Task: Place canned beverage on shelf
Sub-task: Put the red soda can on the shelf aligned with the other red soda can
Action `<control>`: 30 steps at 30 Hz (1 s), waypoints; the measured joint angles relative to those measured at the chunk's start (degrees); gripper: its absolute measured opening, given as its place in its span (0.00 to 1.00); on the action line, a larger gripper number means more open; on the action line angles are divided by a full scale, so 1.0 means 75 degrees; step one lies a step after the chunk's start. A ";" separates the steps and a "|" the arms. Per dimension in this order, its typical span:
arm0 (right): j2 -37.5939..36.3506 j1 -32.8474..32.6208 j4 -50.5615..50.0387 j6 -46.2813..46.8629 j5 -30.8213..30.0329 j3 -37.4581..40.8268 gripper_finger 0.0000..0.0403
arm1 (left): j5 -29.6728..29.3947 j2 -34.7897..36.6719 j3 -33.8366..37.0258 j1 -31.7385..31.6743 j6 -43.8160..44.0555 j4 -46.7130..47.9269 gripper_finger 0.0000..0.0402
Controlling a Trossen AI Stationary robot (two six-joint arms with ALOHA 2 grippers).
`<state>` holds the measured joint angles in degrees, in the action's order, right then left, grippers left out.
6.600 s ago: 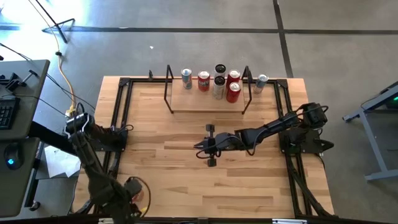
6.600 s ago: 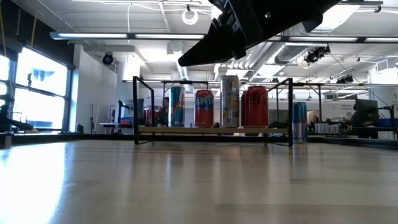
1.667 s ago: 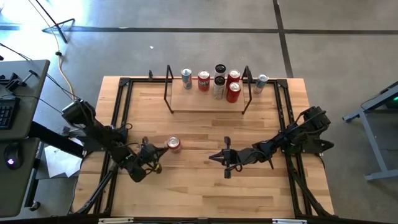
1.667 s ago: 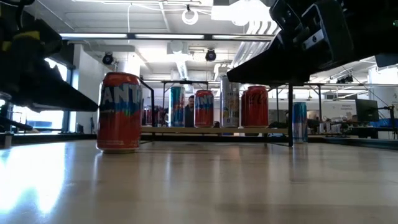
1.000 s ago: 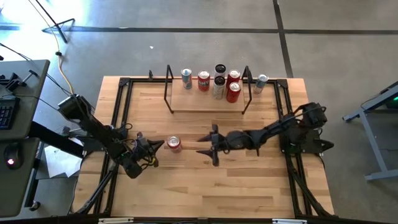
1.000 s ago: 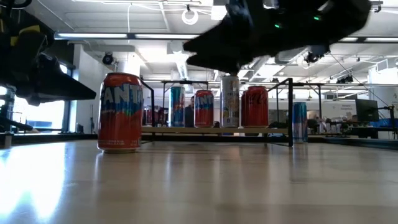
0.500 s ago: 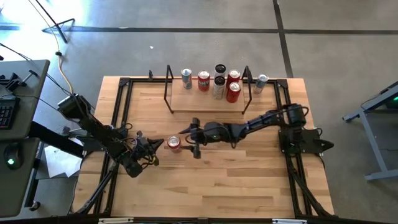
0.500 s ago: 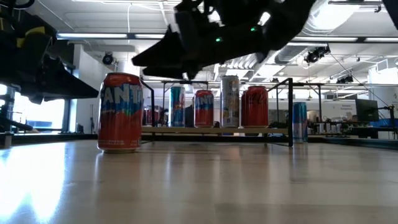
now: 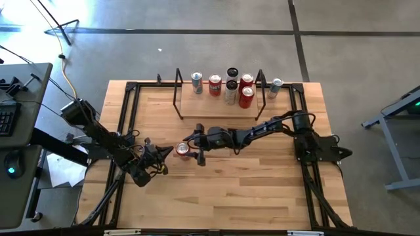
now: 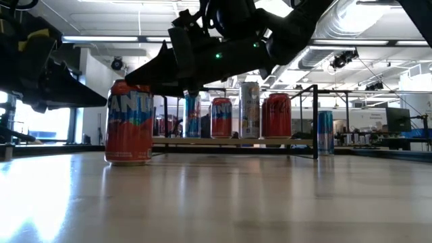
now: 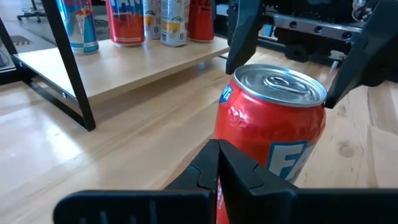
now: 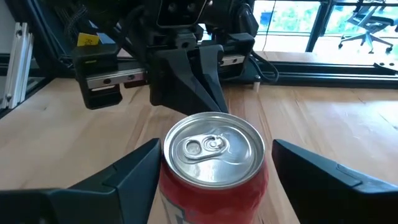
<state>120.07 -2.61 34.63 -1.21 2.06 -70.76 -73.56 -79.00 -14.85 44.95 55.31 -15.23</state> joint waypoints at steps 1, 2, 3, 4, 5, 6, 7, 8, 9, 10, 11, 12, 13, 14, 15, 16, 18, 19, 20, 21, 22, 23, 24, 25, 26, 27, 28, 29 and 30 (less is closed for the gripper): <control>0.0000 0.0000 0.0000 -0.0015 -0.0003 0.0000 0.72 | 0.0000 0.0000 0.0000 0.0000 -0.0005 -0.0016 0.00; 0.0000 0.0000 0.0000 -0.0015 -0.0003 0.0000 0.72 | -0.0003 0.0000 0.0000 0.0000 -0.0008 -0.0039 0.00; 0.0000 0.0000 0.0000 -0.0010 -0.0003 0.0000 0.72 | -0.0006 0.0000 0.0000 0.0000 -0.0015 -0.0076 0.00; 0.0000 0.0000 -0.0006 -0.0010 -0.0003 0.0000 0.72 | -0.0006 0.0000 0.0000 -0.0005 -0.0056 -0.0132 0.00; 0.0000 0.0000 -0.0013 -0.0016 -0.0003 0.0000 0.72 | -0.0006 0.0000 0.0000 -0.0023 -0.0140 -0.0217 0.00; 0.0000 0.0000 -0.0015 -0.0017 -0.0003 0.0000 0.72 | -0.0002 -0.0003 0.0000 -0.0051 -0.0238 -0.0315 0.00; 0.0000 -0.0003 -0.0015 -0.0020 0.0001 0.0000 0.72 | 0.0003 0.0000 0.0000 -0.0080 -0.0332 -0.0409 0.00; 0.0000 -0.0003 -0.0017 -0.0023 0.0003 0.0000 0.72 | 0.0011 -0.0003 0.0000 -0.0112 -0.0454 -0.0520 0.00; 0.0000 -0.0003 -0.0017 -0.0023 0.0003 0.0000 0.72 | 0.0039 -0.0003 0.0000 -0.0155 -0.0591 -0.0632 0.00; 0.0000 -0.0005 -0.0017 -0.0021 0.0003 0.0000 0.72 | 0.0090 0.0000 0.0000 -0.0192 -0.0714 -0.0753 0.00; 0.0000 -0.0005 -0.0020 -0.0015 0.0005 0.0000 0.72 | 0.0151 -0.0003 0.0000 -0.0224 -0.0850 -0.0857 0.00; 0.0000 -0.0006 -0.0020 0.0009 0.0006 0.0000 0.72 | 0.0197 -0.0003 0.0000 -0.0263 -0.0981 -0.0952 0.00; 0.0000 -0.0006 -0.0022 0.0037 0.0009 0.0000 0.72 | 0.0236 -0.0003 0.0000 -0.0307 -0.1079 -0.1035 0.00; 0.0000 -0.0003 -0.0020 0.0089 0.0011 0.0000 0.72 | 0.0279 -0.0003 0.0000 -0.0346 -0.1191 -0.1116 0.00; 0.0000 0.0000 -0.0020 0.0130 0.0017 0.0000 0.72 | 0.0337 -0.0003 0.0000 -0.0373 -0.1268 -0.1177 0.00; 0.0000 0.0000 -0.0021 0.0158 0.0018 0.0000 0.72 | 0.0366 -0.0003 0.0000 -0.0406 -0.1320 -0.1210 0.00; 0.0000 0.0000 -0.0028 0.0162 0.0018 0.0000 0.71 | 0.0373 -0.0003 0.0000 -0.0455 -0.1332 -0.1215 0.00; 0.0000 0.0000 -0.0051 0.0165 0.0020 0.0000 0.70 | 0.0373 -0.0003 0.0000 -0.0469 -0.1332 -0.1215 0.00; 0.0000 0.0000 -0.0067 0.0164 0.0024 -0.0002 0.69 | 0.0377 -0.0003 0.0000 -0.0491 -0.1332 -0.1218 0.00; 0.0000 0.0000 -0.0080 0.0163 0.0019 -0.0007 0.68 | 0.0379 -0.0003 0.0000 -0.0495 -0.1332 -0.1215 0.00; 0.0000 0.0000 -0.0087 0.0163 0.0016 -0.0012 0.66 | 0.0379 -0.0003 0.0000 -0.0493 -0.1332 -0.1216 0.00; 0.0000 0.0000 -0.0088 0.0164 0.0021 -0.0012 0.64 | 0.0376 -0.0003 0.0000 -0.0493 -0.1332 -0.1216 0.00; 0.0000 0.0000 -0.0087 0.0160 0.0022 -0.0012 0.62 | 0.0373 -0.0003 0.0000 -0.0495 -0.1332 -0.1215 0.00; -0.0002 0.0000 -0.0087 0.0160 0.0018 -0.0015 0.60 | 0.0373 -0.0003 0.0000 -0.0493 -0.1332 -0.1215 0.00; -0.0003 0.0000 -0.0087 0.0160 0.0018 -0.0015 0.59 | 0.0370 -0.0003 0.0000 -0.0493 -0.1332 -0.1214 0.00; -0.0003 0.0000 -0.0091 0.0160 0.0021 -0.0015 0.57 | 0.0370 -0.0003 0.0000 -0.0493 -0.1332 -0.1212 0.00; -0.0006 0.0000 -0.0096 0.0160 0.0024 -0.0015 0.56 | 0.0367 -0.0003 0.0000 -0.0493 -0.1338 -0.1215 0.00; -0.0006 0.0000 -0.0103 0.0160 0.0027 -0.0015 0.56 | 0.0359 -0.0003 0.0000 -0.0493 -0.1340 -0.1212 0.00; -0.0006 0.0000 -0.0108 0.0160 0.0027 -0.0015 0.56 | 0.0340 -0.0003 0.0000 -0.0490 -0.1340 -0.1212 0.00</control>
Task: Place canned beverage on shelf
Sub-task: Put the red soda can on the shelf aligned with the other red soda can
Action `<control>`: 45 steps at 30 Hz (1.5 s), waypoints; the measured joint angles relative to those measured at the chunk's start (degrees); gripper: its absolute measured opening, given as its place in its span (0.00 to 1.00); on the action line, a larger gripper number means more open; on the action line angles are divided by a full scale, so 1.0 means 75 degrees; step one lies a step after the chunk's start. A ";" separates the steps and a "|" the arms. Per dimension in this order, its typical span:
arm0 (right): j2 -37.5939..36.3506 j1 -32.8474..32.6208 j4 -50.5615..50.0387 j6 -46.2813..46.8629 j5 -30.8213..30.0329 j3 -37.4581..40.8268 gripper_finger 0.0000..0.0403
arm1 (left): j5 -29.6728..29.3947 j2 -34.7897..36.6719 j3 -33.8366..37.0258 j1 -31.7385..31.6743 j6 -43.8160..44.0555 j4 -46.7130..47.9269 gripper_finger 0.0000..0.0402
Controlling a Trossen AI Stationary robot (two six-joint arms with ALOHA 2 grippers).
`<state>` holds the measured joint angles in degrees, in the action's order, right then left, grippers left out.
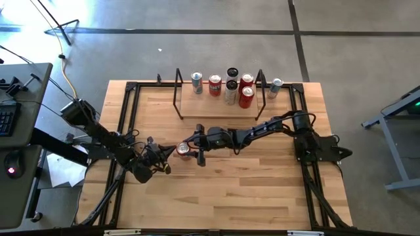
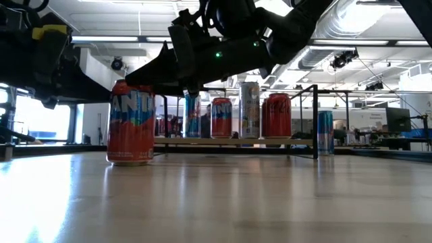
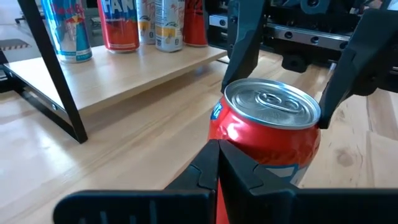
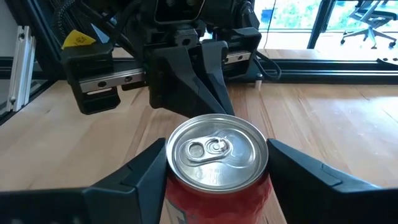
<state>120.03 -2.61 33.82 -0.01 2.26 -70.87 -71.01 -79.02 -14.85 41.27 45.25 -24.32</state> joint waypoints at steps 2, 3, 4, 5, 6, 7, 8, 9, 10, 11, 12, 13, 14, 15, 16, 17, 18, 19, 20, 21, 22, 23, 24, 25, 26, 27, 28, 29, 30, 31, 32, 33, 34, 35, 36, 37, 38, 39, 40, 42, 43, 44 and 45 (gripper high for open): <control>0.0000 0.0000 0.0005 -0.0013 0.0006 0.0000 0.56 | -0.0022 -0.0004 0.0000 0.0047 -0.0047 0.0002 0.00; 0.0000 0.0000 0.0017 -0.0015 0.0007 0.0000 0.56 | -0.0057 0.0020 0.0000 0.0086 -0.0099 0.0007 0.00; 0.0000 0.0000 0.0031 -0.0017 0.0012 0.0000 0.56 | -0.0111 0.0054 0.0000 0.0145 -0.0145 -0.0003 0.00; 0.0000 0.0000 0.0043 -0.0026 0.0014 0.0000 0.56 | -0.0184 0.0088 0.0000 0.0208 -0.0189 -0.0012 0.00; -0.0001 0.0000 0.0055 -0.0032 0.0024 0.0001 0.56 | -0.0268 0.0128 0.0000 0.0277 -0.0196 -0.0002 0.00; -0.0019 0.0000 0.0041 -0.0034 0.0026 0.0003 0.56 | -0.0393 0.0175 0.0000 0.0356 -0.0204 0.0006 0.00; -0.0033 0.0000 0.0006 -0.0035 0.0026 0.0003 0.56 | -0.0505 0.0235 0.0000 0.0444 -0.0235 0.0012 0.00; -0.0045 0.0000 0.0008 -0.0035 0.0026 0.0003 0.56 | -0.0610 0.0299 0.0000 0.0540 -0.0288 0.0017 0.00; -0.0100 0.0000 -0.0047 -0.0038 0.0026 0.0016 0.56 | -0.0693 0.0373 0.0000 0.0630 -0.0345 0.0041 0.00; -0.0163 0.0000 -0.0145 -0.0061 0.0024 0.0020 0.56 | -0.0814 0.0444 0.0000 0.0717 -0.0401 0.0053 0.00; -0.0221 0.0000 -0.0151 -0.0065 0.0025 0.0020 0.56 | -0.0904 0.0512 0.0000 0.0796 -0.0464 0.0052 0.00; -0.0312 0.0000 -0.0237 -0.0125 0.0025 0.0025 0.56 | -0.0968 0.0581 -0.0003 0.0872 -0.0519 0.0067 0.00; -0.0409 -0.0001 -0.0281 -0.0191 0.0013 0.0026 0.56 | -0.1048 0.0654 0.0000 0.0940 -0.0577 0.0077 0.00; -0.0547 -0.0006 -0.0354 -0.0214 -0.0013 0.0026 0.56 | -0.1097 0.0695 -0.0003 0.0999 -0.0598 0.0071 0.00; -0.0700 -0.0006 -0.0452 -0.0265 -0.0056 0.0026 0.56 | -0.1145 0.0737 -0.0003 0.1043 -0.0603 0.0113 0.00; -0.0846 -0.0006 -0.0506 -0.0341 -0.0076 0.0026 0.56 | -0.1221 0.0759 -0.0003 0.1096 -0.0617 0.0134 0.00; -0.1016 -0.0006 -0.0656 -0.0427 -0.0099 0.0026 0.56 | -0.1235 0.0770 -0.0003 0.1138 -0.0630 0.0128 0.00; -0.1174 -0.0006 -0.0783 -0.0534 -0.0218 0.0026 0.56 | -0.1242 0.0775 -0.0003 0.1173 -0.0658 0.0129 0.00; -0.1349 -0.0010 -0.0990 -0.0665 -0.0375 0.0026 0.56 | -0.1238 0.0772 -0.0003 0.1188 -0.0666 0.0130 0.00; -0.1536 -0.0012 -0.1237 -0.0795 -0.0506 0.0026 0.56 | -0.1241 0.0775 -0.0003 0.1208 -0.0667 0.0131 0.00; -0.1691 -0.0012 -0.1410 -0.0904 -0.0646 0.0026 0.56 | -0.1240 0.0773 -0.0003 0.1220 -0.0667 0.0128 0.00; -0.1873 -0.0004 -0.1598 -0.1033 -0.0783 0.0026 0.56 | -0.1238 0.0772 -0.0003 0.1222 -0.0667 0.0131 0.00; -0.2040 0.0028 -0.1789 -0.1122 -0.0890 0.0026 0.56 | -0.1238 0.0772 -0.0003 0.1222 -0.0667 0.0131 0.00; -0.2191 0.0069 -0.1932 -0.1221 -0.0919 0.0026 0.56 | -0.1238 0.0772 -0.0003 0.1222 -0.0667 0.0128 0.00; -0.2315 0.0138 -0.2027 -0.1321 -0.0945 0.0026 0.56 | -0.1240 0.0772 -0.0003 0.1222 -0.0667 0.0131 0.00; -0.2410 0.0224 -0.2108 -0.1409 -0.0978 0.0026 0.56 | -0.1238 0.0772 -0.0003 0.1222 -0.0667 0.0128 0.00; -0.2494 0.0326 -0.2104 -0.1475 -0.0975 0.0091 0.56 | -0.1238 0.0772 -0.0003 0.1222 -0.0667 0.0128 0.00; -0.2574 0.0444 -0.2097 -0.1516 -0.0976 0.0190 0.56 | -0.1236 0.0772 -0.0003 0.1222 -0.0667 0.0128 0.00; -0.2627 0.0581 -0.2064 -0.1524 -0.0984 0.0303 0.56 | -0.1229 0.0772 -0.0003 0.1222 -0.0667 0.0127 0.00; -0.2662 0.0718 -0.2009 -0.1521 -0.0990 0.0436 0.56 | -0.1229 0.0772 -0.0003 0.1222 -0.0664 0.0119 0.00; -0.2677 0.0863 -0.1950 -0.1518 -0.1021 0.0568 0.56 | -0.1229 0.0772 -0.0003 0.1222 -0.0659 0.0120 0.00; -0.2678 0.1009 -0.1887 -0.1516 -0.1066 0.0692 0.56 | -0.1228 0.0772 -0.0003 0.1222 -0.0660 0.0122 0.00; -0.2678 0.1166 -0.1822 -0.1475 -0.1094 0.0820 0.56 | -0.1224 0.0772 -0.0003 0.1222 -0.0662 0.0120 0.00; -0.2678 0.1327 -0.1765 -0.1426 -0.1096 0.0935 0.56 | -0.1223 0.0772 -0.0003 0.1222 -0.0662 0.0121 0.00; -0.2677 0.1492 -0.1700 -0.1355 -0.1096 0.1043 0.56 | -0.1223 0.0772 -0.0003 0.1220 -0.0662 0.0122 0.00; -0.2662 0.1649 -0.1577 -0.1253 -0.1098 0.1150 0.56 | -0.1223 0.0772 -0.0003 0.1219 -0.0662 0.0121 0.00; -0.2646 0.1794 -0.1368 -0.1192 -0.1096 0.1279 0.56 | -0.1223 0.0772 -0.0003 0.1219 -0.0662 0.0120 0.00; -0.2637 0.1920 -0.1172 -0.1123 -0.1099 0.1411 0.56 | -0.1223 0.0772 -0.0003 0.1219 -0.0662 0.0122 0.00; -0.2637 0.2033 -0.0984 -0.1069 -0.1106 0.1528 0.56 | -0.1223 0.0772 -0.0003 0.1219 -0.0662 0.0122 0.00; -0.2637 0.2211 -0.0691 -0.1064 -0.1131 0.1670 0.56 | -0.1229 0.0772 -0.0003 0.1219 -0.0664 0.0122 0.00; -0.2637 0.2290 -0.0604 -0.1062 -0.1114 0.1707 0.56 | -0.1232 0.0772 -0.0003 0.1208 -0.0664 0.0122 0.00; -0.2637 0.2370 -0.0590 -0.1047 -0.1083 0.1722 0.56 | -0.1232 0.0772 -0.0003 0.1193 -0.0666 0.0122 0.00; -0.2637 0.2437 -0.0592 -0.1027 -0.1067 0.1753 0.56 | -0.1232 0.0772 -0.0003 0.1172 -0.0670 0.0122 0.00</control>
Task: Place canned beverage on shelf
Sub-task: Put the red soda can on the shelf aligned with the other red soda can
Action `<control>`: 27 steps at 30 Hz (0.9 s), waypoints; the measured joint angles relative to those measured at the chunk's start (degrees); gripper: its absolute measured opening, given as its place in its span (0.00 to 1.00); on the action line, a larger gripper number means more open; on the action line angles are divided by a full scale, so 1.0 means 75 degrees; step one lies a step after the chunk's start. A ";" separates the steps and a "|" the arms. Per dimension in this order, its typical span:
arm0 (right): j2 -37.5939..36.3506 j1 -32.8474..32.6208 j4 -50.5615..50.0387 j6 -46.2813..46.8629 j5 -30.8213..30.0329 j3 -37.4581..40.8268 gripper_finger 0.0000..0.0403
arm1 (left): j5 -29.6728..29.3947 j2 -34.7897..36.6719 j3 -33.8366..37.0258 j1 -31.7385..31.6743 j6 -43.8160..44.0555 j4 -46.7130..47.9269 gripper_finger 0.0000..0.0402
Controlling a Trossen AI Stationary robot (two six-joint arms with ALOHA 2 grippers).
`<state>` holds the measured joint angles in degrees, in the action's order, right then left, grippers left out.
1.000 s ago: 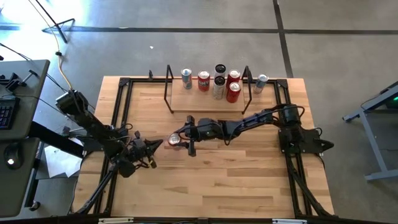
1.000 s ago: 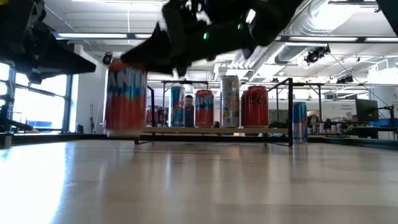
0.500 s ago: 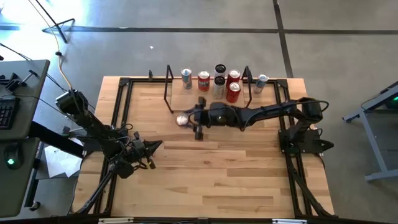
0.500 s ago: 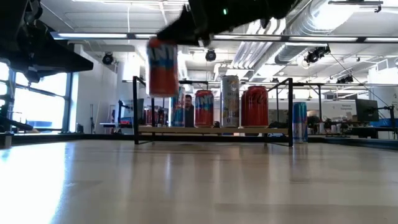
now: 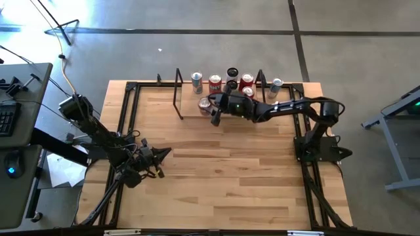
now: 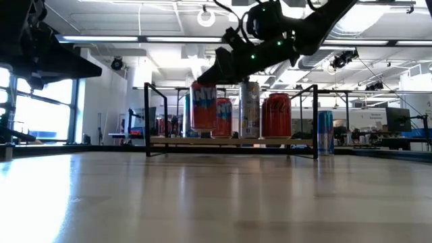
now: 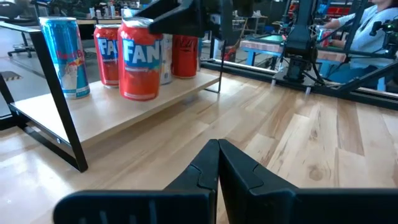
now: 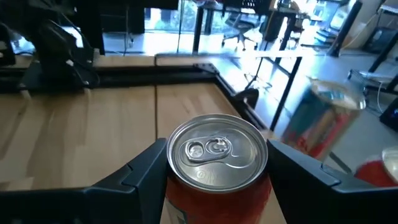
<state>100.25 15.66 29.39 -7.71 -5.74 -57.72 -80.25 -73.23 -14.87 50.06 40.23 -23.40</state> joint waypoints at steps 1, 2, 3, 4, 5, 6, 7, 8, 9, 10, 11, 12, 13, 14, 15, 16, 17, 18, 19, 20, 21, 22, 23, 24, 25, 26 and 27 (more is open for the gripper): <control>0.0000 0.0065 -0.0004 0.0036 0.0028 0.0056 0.56 | 0.0000 0.0000 0.0000 -0.0028 0.0001 0.0000 0.00; 0.0000 0.0105 -0.0053 0.0064 0.0048 0.0093 0.56 | 0.0000 0.0000 0.0000 -0.0051 -0.0006 0.0001 0.00; 0.0005 0.0128 -0.0067 0.0086 0.0043 0.0136 0.55 | 0.0002 0.0000 0.0000 -0.0083 -0.0055 -0.0001 0.00; 0.0006 0.0153 -0.0072 0.0091 0.0039 0.0166 0.55 | 0.0000 0.0000 0.0000 -0.0109 -0.0092 -0.0006 0.00; 0.0006 0.0165 -0.0071 0.0086 0.0021 0.0178 0.55 | 0.0000 0.0000 0.0000 -0.0137 -0.0117 -0.0006 0.00; 0.0006 0.0168 -0.0075 0.0086 -0.0016 0.0179 0.55 | 0.0003 0.0000 0.0000 -0.0156 -0.0117 -0.0004 0.00; 0.0006 0.0173 -0.0083 0.0084 -0.0063 0.0179 0.55 | 0.0010 0.0000 0.0000 -0.0186 -0.0117 -0.0009 0.00; 0.0006 0.0176 -0.0112 0.0086 -0.0132 0.0179 0.55 | 0.0033 0.0000 0.0000 -0.0191 -0.0117 -0.0009 0.00; 0.0006 0.0175 -0.0141 0.0094 -0.0191 0.0179 0.55 | 0.0040 0.0000 0.0000 -0.0195 -0.0115 -0.0009 0.00; 0.0006 0.0175 -0.0151 0.0109 -0.0225 0.0179 0.55 | 0.0046 0.0000 0.0000 -0.0200 -0.0117 -0.0025 0.00; 0.0006 0.0175 -0.0148 0.0111 -0.0236 0.0179 0.55 | 0.0051 0.0000 0.0000 -0.0216 -0.0117 -0.0051 0.00; 0.0006 0.0175 -0.0146 0.0110 -0.0235 0.0179 0.55 | 0.0052 0.0000 0.0000 -0.0227 -0.0117 -0.0068 0.00; 0.0006 0.0175 -0.0149 0.0112 -0.0236 0.0179 0.55 | 0.0052 0.0002 0.0000 -0.0227 -0.0117 -0.0066 0.00; 0.0006 0.0175 -0.0155 0.0112 -0.0236 0.0179 0.56 | 0.0052 0.0012 0.0000 -0.0227 -0.0117 -0.0063 0.00; 0.0006 0.0175 -0.0157 0.0129 -0.0236 0.0179 0.57 | 0.0052 0.0018 0.0000 -0.0227 -0.0117 -0.0068 0.00; 0.0006 0.0175 -0.0168 0.0170 -0.0236 0.0179 0.59 | 0.0052 0.0020 0.0000 -0.0224 -0.0117 -0.0069 0.00; 0.0006 0.0175 -0.0169 0.0173 -0.0238 0.0179 0.60 | 0.0052 0.0020 0.0000 -0.0224 -0.0117 -0.0062 0.00; 0.0006 0.0175 -0.0170 0.0175 -0.0239 0.0179 0.62 | 0.0052 0.0020 0.0000 -0.0224 -0.0117 -0.0067 0.00; 0.0006 0.0175 -0.0172 0.0176 -0.0239 0.0179 0.63 | 0.0052 0.0020 0.0000 -0.0224 -0.0117 -0.0067 0.00; 0.0006 0.0172 -0.0169 0.0174 -0.0241 0.0179 0.63 | 0.0052 0.0020 0.0000 -0.0224 -0.0117 -0.0064 0.00; 0.0006 0.0172 -0.0169 0.0173 -0.0243 0.0179 0.63 | 0.0052 0.0020 0.0000 -0.0224 -0.0117 -0.0066 0.00; 0.0006 0.0172 -0.0169 0.0173 -0.0245 0.0179 0.63 | 0.0052 0.0020 0.0000 -0.0224 -0.0117 -0.0065 0.00; 0.0006 0.0172 -0.0166 0.0173 -0.0245 0.0179 0.64 | 0.0053 0.0020 0.0000 -0.0224 -0.0117 -0.0064 0.00; 0.0006 0.0172 -0.0164 0.0173 -0.0257 0.0179 0.64 | 0.0052 0.0020 0.0000 -0.0224 -0.0117 -0.0065 0.00; 0.0006 0.0171 -0.0143 0.0173 -0.0318 0.0179 0.64 | 0.0052 0.0020 0.0000 -0.0224 -0.0120 -0.0064 0.00; 0.0006 0.0159 -0.0121 0.0170 -0.0429 0.0179 0.64 | 0.0055 0.0020 0.0000 -0.0224 -0.0122 -0.0064 0.00; 0.0006 0.0154 -0.0110 0.0167 -0.0533 0.0176 0.64 | 0.0053 0.0020 0.0000 -0.0224 -0.0122 -0.0067 0.00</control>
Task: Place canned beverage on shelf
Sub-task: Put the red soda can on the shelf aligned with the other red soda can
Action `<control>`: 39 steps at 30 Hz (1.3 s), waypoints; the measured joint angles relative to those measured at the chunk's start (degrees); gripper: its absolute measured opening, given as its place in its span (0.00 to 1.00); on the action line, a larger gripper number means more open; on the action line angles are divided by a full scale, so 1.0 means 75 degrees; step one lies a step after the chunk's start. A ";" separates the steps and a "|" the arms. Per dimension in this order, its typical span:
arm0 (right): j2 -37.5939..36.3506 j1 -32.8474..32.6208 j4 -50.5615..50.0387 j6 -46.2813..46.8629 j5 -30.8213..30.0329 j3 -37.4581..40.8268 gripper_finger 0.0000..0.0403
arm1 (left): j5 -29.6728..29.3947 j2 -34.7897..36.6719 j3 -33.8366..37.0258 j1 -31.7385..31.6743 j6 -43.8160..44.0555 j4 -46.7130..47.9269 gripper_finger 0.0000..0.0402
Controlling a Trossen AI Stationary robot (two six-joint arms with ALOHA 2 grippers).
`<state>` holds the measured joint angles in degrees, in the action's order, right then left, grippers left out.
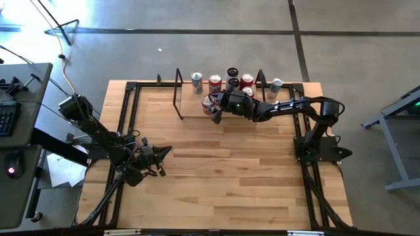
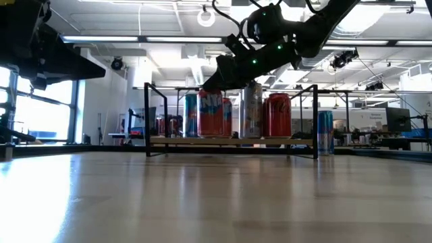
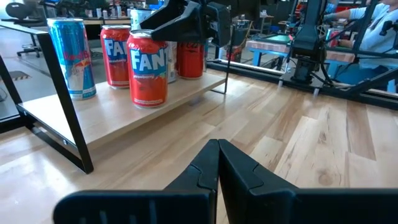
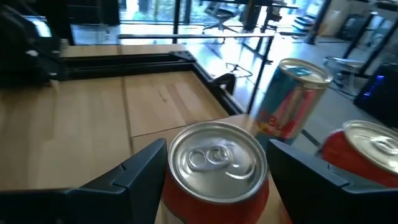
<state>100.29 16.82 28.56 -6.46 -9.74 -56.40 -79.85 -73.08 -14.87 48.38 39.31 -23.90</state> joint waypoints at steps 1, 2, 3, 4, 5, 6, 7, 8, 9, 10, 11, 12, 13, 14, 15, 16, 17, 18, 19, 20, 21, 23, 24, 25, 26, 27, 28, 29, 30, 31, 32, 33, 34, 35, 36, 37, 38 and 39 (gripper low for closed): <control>0.0000 -0.0013 0.0003 0.0000 -0.0114 0.0000 0.64 | 0.0000 0.0000 0.0000 0.0000 0.0000 0.0003 0.00; 0.0000 -0.0029 -0.0002 0.0000 -0.0175 0.0000 0.64 | 0.0002 0.0000 0.0000 0.0000 0.0000 0.0003 0.00; 0.0000 -0.0046 -0.0003 0.0002 -0.0242 0.0000 0.64 | 0.0003 0.0000 0.0000 0.0000 -0.0002 0.0003 0.00; 0.0000 -0.0051 -0.0003 0.0003 -0.0284 0.0000 0.64 | 0.0003 0.0000 0.0000 0.0000 -0.0012 0.0003 0.00; 0.0000 -0.0055 -0.0004 0.0019 -0.0297 0.0000 0.64 | 0.0003 0.0000 0.0000 0.0000 -0.0017 0.0003 0.00; 0.0000 -0.0055 -0.0012 0.0047 -0.0309 0.0000 0.64 | 0.0003 0.0000 0.0000 0.0000 -0.0020 0.0003 0.00; 0.0000 -0.0055 -0.0012 0.0080 -0.0328 0.0000 0.65 | 0.0003 0.0000 0.0000 0.0000 -0.0019 0.0003 0.00; 0.0000 -0.0058 -0.0012 0.0126 -0.0384 0.0000 0.65 | 0.0003 0.0001 0.0000 0.0000 -0.0017 0.0003 0.00; 0.0000 -0.0061 -0.0009 0.0151 -0.0460 0.0000 0.65 | 0.0003 0.0003 0.0000 0.0000 -0.0017 0.0003 0.00; 0.0000 -0.0061 -0.0006 0.0174 -0.0522 0.0000 0.65 | 0.0003 0.0003 0.0000 0.0000 -0.0017 0.0003 0.00; 0.0000 -0.0063 0.0005 0.0174 -0.0600 0.0000 0.65 | 0.0003 0.0003 0.0000 0.0000 -0.0017 0.0003 0.00; 0.0000 -0.0092 0.0036 0.0158 -0.0665 0.0000 0.65 | 0.0003 0.0003 0.0000 0.0000 -0.0017 0.0003 0.00; 0.0000 -0.0116 0.0076 0.0060 -0.0716 0.0000 0.65 | 0.0003 0.0003 0.0000 0.0000 -0.0017 0.0003 0.00; 0.0000 -0.0161 0.0123 -0.0045 -0.0832 0.0000 0.65 | 0.0003 0.0003 0.0000 0.0000 -0.0017 0.0003 0.00; 0.0000 -0.0223 0.0184 -0.0197 -0.0954 0.0000 0.65 | 0.0003 0.0003 0.0000 0.0000 -0.0017 0.0003 0.00; 0.0000 -0.0297 0.0283 -0.0343 -0.1053 0.0000 0.65 | 0.0003 0.0003 0.0000 0.0000 -0.0017 0.0003 0.00; 0.0000 -0.0376 0.0385 -0.0471 -0.1167 0.0000 0.65 | 0.0003 0.0003 0.0000 0.0000 -0.0017 0.0003 0.00; -0.0001 -0.0451 0.0468 -0.0608 -0.1294 -0.0003 0.65 | 0.0003 0.0003 0.0000 0.0000 -0.0017 0.0003 0.00; -0.0013 -0.0527 0.0496 -0.0731 -0.1406 -0.0006 0.65 | 0.0003 0.0003 0.0000 0.0000 -0.0017 0.0003 0.00; -0.0023 -0.0614 0.0498 -0.0839 -0.1526 -0.0030 0.65 | 0.0003 0.0003 0.0000 0.0000 -0.0017 0.0003 0.00; -0.0023 -0.0698 0.0495 -0.0937 -0.1637 -0.0093 0.65 | 0.0003 0.0003 0.0000 0.0000 -0.0017 0.0003 0.00; -0.0033 -0.0901 0.0456 -0.1126 -0.1936 -0.0261 0.65 | 0.0003 0.0003 0.0000 0.0000 -0.0017 0.0004 0.00; -0.0037 -0.1004 0.0365 -0.1197 -0.2075 -0.0369 0.64 | 0.0003 0.0003 0.0000 0.0000 -0.0017 0.0004 0.00; -0.0038 -0.1118 0.0193 -0.1247 -0.2119 -0.0491 0.63 | 0.0003 0.0003 0.0000 0.0000 -0.0017 0.0006 0.00; -0.0038 -0.1235 -0.0022 -0.1281 -0.2120 -0.0619 0.61 | 0.0003 0.0003 0.0000 0.0000 -0.0017 0.0004 0.00; -0.0038 -0.1347 -0.0273 -0.1294 -0.2114 -0.0733 0.58 | 0.0003 0.0003 0.0000 0.0000 -0.0017 0.0006 0.00; -0.0038 -0.1451 -0.0505 -0.1295 -0.2110 -0.0833 0.54 | 0.0003 0.0003 0.0000 0.0000 -0.0017 0.0006 0.00; -0.0038 -0.1541 -0.0716 -0.1296 -0.2103 -0.0907 0.49 | 0.0003 0.0003 0.0000 0.0000 -0.0017 0.0004 0.00; -0.0031 -0.1606 -0.0856 -0.1291 -0.2076 -0.0948 0.44 | 0.0003 0.0003 0.0000 0.0000 -0.0017 0.0004 0.00; 0.0000 -0.1649 -0.0945 -0.1227 -0.2010 -0.0974 0.37 | 0.0003 0.0003 0.0000 0.0000 -0.0017 0.0004 0.00; 0.0014 -0.1651 -0.1073 -0.1126 -0.1871 -0.0979 0.30 | 0.0003 0.0003 0.0000 0.0000 -0.0017 0.0003 0.00; 0.0036 -0.1623 -0.1255 -0.0980 -0.1715 -0.0979 0.23 | 0.0003 0.0003 0.0000 0.0000 -0.0016 0.0004 0.00; 0.0125 -0.1581 -0.1264 -0.0838 -0.1551 -0.0981 0.15 | 0.0004 0.0003 0.0000 0.0000 -0.0015 0.0004 0.00; 0.0213 -0.1541 -0.1287 -0.0747 -0.1429 -0.0984 0.08 | 0.0006 0.0003 0.0000 0.0000 -0.0017 0.0002 0.00; 0.0302 -0.1515 -0.1388 -0.0680 -0.1424 -0.0978 0.04 | 0.0003 0.0006 0.0000 0.0000 -0.0017 0.0001 0.00; 0.0406 -0.1491 -0.1372 -0.0679 -0.1418 -0.0973 0.03 | 0.0006 0.0009 -0.0003 0.0000 -0.0017 0.0006 0.00; 0.0520 -0.1470 -0.1296 -0.0624 -0.1410 -0.0973 0.04 | 0.0009 0.0009 -0.0006 0.0000 -0.0018 0.0006 0.00; 0.0616 -0.1430 -0.1248 -0.0518 -0.1407 -0.0973 0.05 | 0.0009 0.0009 -0.0006 0.0000 -0.0028 -0.0003 0.00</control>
<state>104.91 6.09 19.20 -10.34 -20.29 -63.70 -79.79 -73.01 -14.92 48.38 39.10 -23.92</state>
